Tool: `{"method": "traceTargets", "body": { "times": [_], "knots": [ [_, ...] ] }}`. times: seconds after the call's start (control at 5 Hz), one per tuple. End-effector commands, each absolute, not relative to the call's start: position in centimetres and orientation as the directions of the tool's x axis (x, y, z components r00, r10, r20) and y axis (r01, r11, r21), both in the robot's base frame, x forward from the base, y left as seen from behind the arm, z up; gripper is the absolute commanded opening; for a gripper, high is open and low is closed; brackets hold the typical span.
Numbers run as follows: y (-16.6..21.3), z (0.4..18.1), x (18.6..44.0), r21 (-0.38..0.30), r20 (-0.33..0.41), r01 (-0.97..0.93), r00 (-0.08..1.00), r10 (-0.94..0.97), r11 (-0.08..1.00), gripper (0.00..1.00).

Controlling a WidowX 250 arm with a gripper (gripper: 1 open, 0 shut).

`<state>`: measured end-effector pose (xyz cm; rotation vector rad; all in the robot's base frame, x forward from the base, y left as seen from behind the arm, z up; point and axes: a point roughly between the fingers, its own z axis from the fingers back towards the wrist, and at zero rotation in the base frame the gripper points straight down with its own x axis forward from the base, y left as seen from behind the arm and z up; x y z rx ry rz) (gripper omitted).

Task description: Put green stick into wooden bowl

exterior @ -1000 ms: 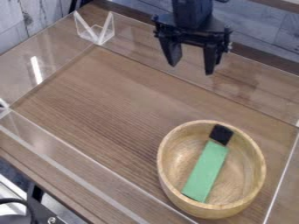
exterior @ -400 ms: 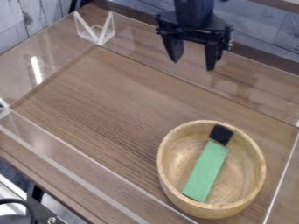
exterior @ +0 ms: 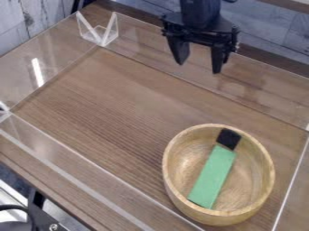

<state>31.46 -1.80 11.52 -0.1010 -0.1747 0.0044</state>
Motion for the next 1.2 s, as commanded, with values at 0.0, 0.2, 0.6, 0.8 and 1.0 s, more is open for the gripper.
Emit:
{"method": "traceTargets", "body": {
  "times": [0.0,0.2,0.6,0.8,1.0],
  "knots": [
    [-1.7,12.9,32.4,-0.091,0.228,0.024,0.974,-0.003,0.996,1.0],
    [-1.6,12.8,32.7,-0.088,0.233,0.022,0.973,-0.001,0.996,1.0],
    [-1.4,11.4,32.5,-0.084,0.196,0.029,0.981,-0.012,0.996,1.0],
    [-1.0,11.3,33.0,-0.082,0.203,0.024,0.979,-0.007,0.996,1.0],
    [-0.7,11.4,33.4,-0.084,0.213,0.018,0.977,0.0,0.996,1.0]
  ]
}}
